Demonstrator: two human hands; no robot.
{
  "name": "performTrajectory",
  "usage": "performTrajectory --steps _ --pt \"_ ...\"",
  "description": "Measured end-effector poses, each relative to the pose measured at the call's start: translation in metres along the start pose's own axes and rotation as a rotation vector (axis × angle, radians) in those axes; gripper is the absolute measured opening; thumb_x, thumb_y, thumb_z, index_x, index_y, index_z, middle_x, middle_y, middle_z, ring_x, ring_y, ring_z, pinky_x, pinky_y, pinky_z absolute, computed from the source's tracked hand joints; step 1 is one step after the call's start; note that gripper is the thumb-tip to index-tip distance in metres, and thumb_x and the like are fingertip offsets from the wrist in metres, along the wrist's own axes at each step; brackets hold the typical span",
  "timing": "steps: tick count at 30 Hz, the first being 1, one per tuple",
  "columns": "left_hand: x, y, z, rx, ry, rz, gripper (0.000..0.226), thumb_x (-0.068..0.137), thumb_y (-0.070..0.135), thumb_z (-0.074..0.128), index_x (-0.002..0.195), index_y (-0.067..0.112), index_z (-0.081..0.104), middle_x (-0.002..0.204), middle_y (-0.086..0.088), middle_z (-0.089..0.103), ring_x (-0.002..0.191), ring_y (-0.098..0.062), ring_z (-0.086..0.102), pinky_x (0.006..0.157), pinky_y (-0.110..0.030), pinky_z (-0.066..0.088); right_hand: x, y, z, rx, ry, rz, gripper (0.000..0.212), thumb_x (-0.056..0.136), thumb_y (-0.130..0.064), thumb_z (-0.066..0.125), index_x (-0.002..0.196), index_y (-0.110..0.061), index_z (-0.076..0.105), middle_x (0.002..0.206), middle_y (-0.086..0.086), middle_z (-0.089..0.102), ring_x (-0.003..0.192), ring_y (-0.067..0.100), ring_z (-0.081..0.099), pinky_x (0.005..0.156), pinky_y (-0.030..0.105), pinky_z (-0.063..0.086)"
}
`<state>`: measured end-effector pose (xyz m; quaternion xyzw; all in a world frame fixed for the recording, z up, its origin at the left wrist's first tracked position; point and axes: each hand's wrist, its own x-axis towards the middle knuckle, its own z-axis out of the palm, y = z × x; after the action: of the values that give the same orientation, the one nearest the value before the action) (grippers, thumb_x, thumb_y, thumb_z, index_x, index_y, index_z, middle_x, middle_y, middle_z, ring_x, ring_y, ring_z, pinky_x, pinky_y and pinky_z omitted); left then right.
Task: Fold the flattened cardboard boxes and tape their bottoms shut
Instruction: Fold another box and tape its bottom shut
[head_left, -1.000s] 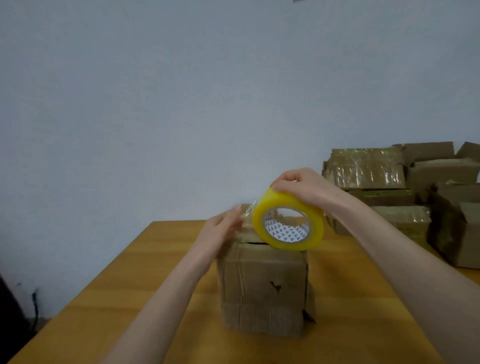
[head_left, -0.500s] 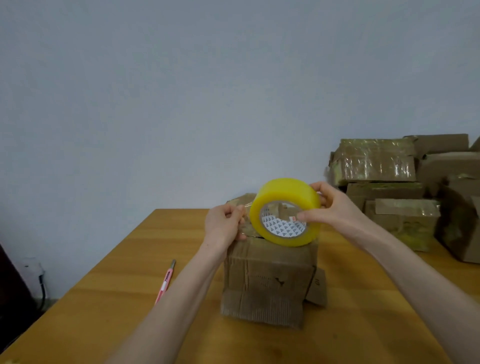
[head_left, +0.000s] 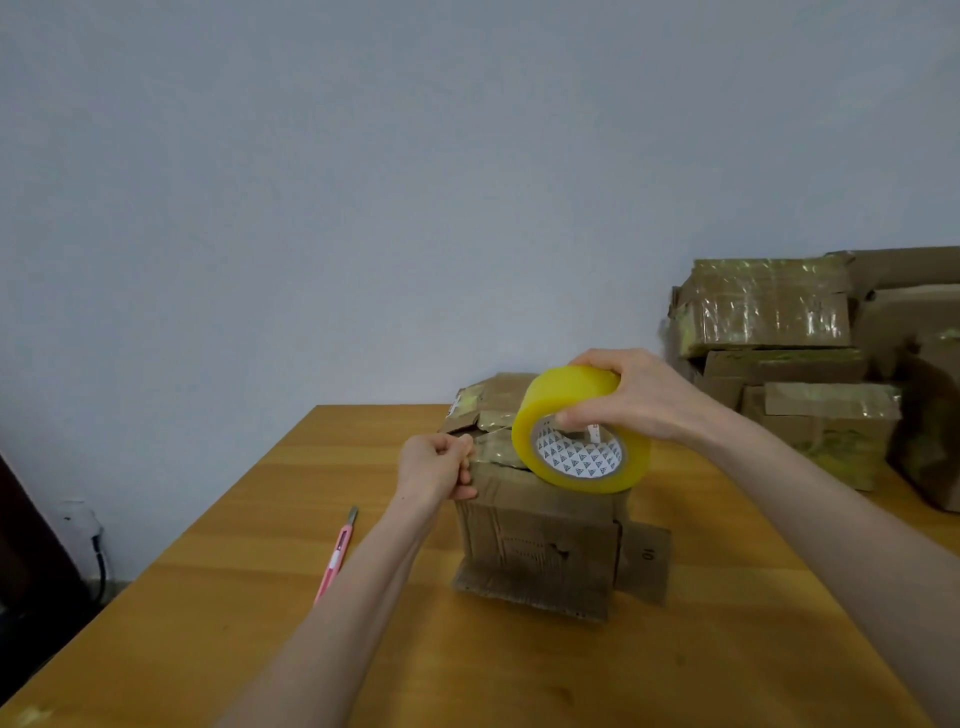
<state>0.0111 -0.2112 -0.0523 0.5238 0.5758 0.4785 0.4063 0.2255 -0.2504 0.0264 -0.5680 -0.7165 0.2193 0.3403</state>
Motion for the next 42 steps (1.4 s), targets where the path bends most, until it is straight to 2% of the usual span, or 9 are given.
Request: performTrajectory --steps 5,9,13,18,22,25,30,37,42 --pt "0.014 0.000 0.008 0.051 0.014 -0.019 0.028 0.096 0.015 0.054 0.071 0.005 0.061 0.054 -0.004 0.049 0.042 -0.009 0.044 0.040 -0.016 0.043 0.013 -0.002 0.007 -0.132 0.034 0.034 0.062 0.067 -0.046 0.077 0.122 -0.026 0.056 0.117 -0.001 0.057 0.103 0.019 0.053 0.083 0.031 0.048" --pt "0.024 0.002 0.013 0.072 -0.011 -0.019 0.028 0.095 0.016 0.055 0.071 0.004 0.061 0.054 -0.002 0.048 0.044 -0.009 0.042 0.040 -0.016 0.039 0.015 0.005 -0.001 -0.121 0.045 0.065 0.062 0.069 -0.049 0.075 0.122 -0.023 0.055 0.112 -0.004 0.057 0.100 0.016 0.054 0.081 0.030 0.047" --pt "0.032 0.000 0.019 0.203 0.085 0.156 0.030 0.094 0.024 0.054 0.067 0.012 0.058 0.057 0.003 0.049 0.053 -0.010 0.041 0.050 -0.024 0.031 0.003 0.038 -0.005 0.045 0.031 0.179 0.070 0.064 -0.051 0.078 0.122 -0.021 0.053 0.112 -0.003 0.061 0.096 0.012 0.059 0.082 0.031 0.050" --pt "0.026 -0.009 0.039 0.053 0.100 0.190 0.023 0.096 0.028 0.047 0.080 0.014 0.057 0.072 0.002 0.054 0.070 -0.013 0.047 0.071 -0.034 0.040 -0.015 0.059 0.016 0.363 0.155 0.291 0.044 0.074 -0.047 0.072 0.108 -0.028 0.052 0.102 -0.009 0.058 0.086 0.003 0.053 0.065 0.025 0.044" --pt "0.015 -0.011 0.043 -0.050 0.062 0.142 0.021 0.098 0.027 0.046 0.084 0.015 0.056 0.079 -0.001 0.055 0.076 -0.016 0.050 0.073 -0.036 0.044 -0.025 0.059 0.023 0.644 0.148 0.355 0.040 0.069 -0.047 0.072 0.101 -0.032 0.053 0.113 -0.002 0.062 0.102 0.020 0.060 0.084 0.044 0.051" --pt "0.003 -0.011 0.044 -0.012 0.077 0.150 0.022 0.100 0.026 0.042 0.088 0.012 0.054 0.078 -0.003 0.054 0.071 -0.015 0.047 0.070 -0.035 0.042 -0.027 0.056 0.028 0.639 0.132 0.318 0.044 0.072 -0.045 0.071 0.108 -0.029 0.053 0.113 -0.001 0.062 0.103 0.021 0.061 0.085 0.042 0.051" --pt "0.006 -0.014 0.030 -0.031 0.166 0.085 0.025 0.100 0.023 0.042 0.079 0.017 0.053 0.089 -0.004 0.067 0.091 -0.025 0.062 0.088 -0.048 0.050 -0.026 0.053 0.023 0.347 0.098 0.219 0.049 0.073 -0.038 0.076 0.114 -0.027 0.053 0.105 -0.006 0.062 0.098 0.012 0.060 0.085 0.033 0.050" --pt "0.008 -0.012 0.024 0.006 0.191 0.155 0.023 0.099 0.020 0.045 0.078 0.015 0.053 0.071 -0.002 0.060 0.064 -0.017 0.054 0.060 -0.031 0.046 -0.019 0.043 0.016 0.013 0.161 0.122 0.042 0.070 -0.041 0.077 0.099 -0.019 0.057 0.089 0.002 0.062 0.084 0.022 0.060 0.074 0.041 0.050" --pt "0.003 -0.010 0.029 0.133 0.146 0.242 0.019 0.099 0.024 0.043 0.087 0.014 0.054 0.078 -0.001 0.059 0.067 -0.013 0.050 0.060 -0.027 0.038 -0.023 0.034 0.013 0.292 0.222 0.117 0.050 0.064 -0.038 0.082 0.104 -0.020 0.059 0.096 -0.002 0.066 0.087 0.014 0.063 0.078 0.036 0.054"
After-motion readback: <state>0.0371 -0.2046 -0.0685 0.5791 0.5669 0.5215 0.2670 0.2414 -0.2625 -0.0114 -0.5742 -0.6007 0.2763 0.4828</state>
